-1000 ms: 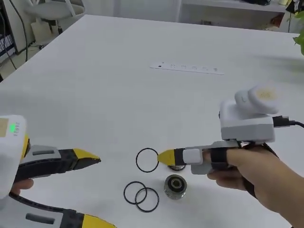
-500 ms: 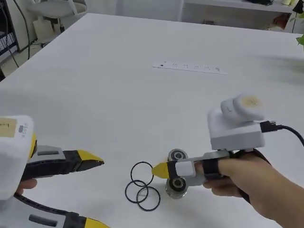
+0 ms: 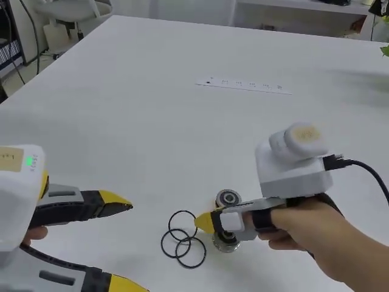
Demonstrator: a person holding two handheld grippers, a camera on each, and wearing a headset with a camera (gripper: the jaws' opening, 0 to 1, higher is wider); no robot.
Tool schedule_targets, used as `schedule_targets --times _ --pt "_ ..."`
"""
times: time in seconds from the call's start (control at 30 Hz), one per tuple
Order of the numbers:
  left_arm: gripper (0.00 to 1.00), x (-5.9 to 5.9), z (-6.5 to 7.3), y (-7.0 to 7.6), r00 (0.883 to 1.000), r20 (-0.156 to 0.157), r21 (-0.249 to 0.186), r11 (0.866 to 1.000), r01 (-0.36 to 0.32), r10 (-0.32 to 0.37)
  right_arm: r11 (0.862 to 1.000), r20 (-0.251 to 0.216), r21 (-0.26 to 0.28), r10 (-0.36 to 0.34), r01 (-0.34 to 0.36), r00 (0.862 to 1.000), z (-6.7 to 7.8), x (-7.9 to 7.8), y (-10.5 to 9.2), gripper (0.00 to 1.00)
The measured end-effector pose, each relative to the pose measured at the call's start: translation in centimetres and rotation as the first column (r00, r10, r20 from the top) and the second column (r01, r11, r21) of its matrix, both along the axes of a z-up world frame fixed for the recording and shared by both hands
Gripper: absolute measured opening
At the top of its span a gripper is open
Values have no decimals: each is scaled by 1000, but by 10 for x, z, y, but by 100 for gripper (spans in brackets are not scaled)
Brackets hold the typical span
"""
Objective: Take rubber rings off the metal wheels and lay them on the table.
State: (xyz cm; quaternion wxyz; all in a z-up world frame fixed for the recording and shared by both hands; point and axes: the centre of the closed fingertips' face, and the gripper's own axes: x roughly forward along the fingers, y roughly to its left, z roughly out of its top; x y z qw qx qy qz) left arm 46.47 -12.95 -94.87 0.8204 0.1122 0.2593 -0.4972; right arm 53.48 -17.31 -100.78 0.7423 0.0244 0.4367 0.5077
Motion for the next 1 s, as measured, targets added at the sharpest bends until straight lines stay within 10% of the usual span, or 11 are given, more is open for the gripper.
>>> schedule_targets --times 0.63,1.0 --pt "70 -2 -1 -1 1000 -9 1 1000 5 -5 999 44 0 -33 33 998 6 14 -7 4" --pt "70 -1 -3 -1 1000 -12 10 1000 3 -3 992 131 99 -95 82 987 42 39 -18 7"
